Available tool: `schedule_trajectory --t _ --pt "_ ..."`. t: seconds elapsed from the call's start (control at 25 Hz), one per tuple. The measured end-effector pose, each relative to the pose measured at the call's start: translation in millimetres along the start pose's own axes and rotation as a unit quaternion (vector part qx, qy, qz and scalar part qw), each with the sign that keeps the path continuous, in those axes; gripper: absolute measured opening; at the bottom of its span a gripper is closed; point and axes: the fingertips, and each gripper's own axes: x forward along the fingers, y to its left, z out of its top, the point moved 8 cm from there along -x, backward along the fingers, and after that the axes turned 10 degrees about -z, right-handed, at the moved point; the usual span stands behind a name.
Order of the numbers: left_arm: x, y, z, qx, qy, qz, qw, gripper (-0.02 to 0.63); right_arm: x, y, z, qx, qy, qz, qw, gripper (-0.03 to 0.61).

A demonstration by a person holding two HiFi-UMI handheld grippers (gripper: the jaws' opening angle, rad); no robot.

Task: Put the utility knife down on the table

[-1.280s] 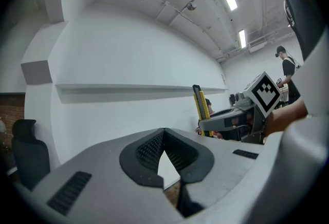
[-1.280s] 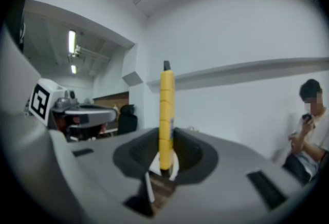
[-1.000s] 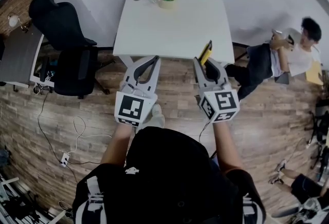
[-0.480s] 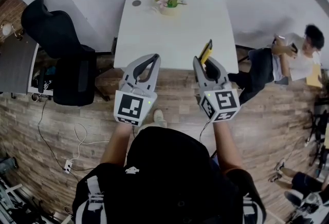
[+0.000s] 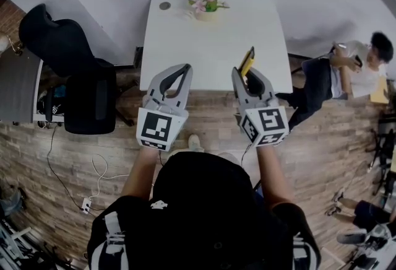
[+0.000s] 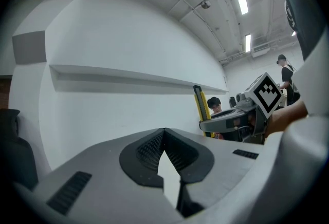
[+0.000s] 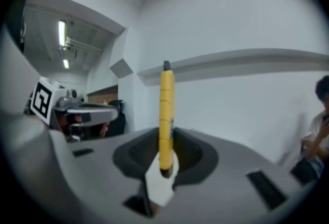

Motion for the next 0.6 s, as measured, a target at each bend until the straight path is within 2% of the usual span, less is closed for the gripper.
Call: schedule_trajectory --t 0.28,0.6 --pt "0 13 -8 -0.002 0.008 -0.003 1.0 0.014 14 9 -3 -0.002 0.008 0.004 1.0 0.103" --pt "18 20 -14 0.002 0.017 -0.013 0.9998 0.014 29 -1 -8 -0.001 0.019 0.005 1.0 0.103"
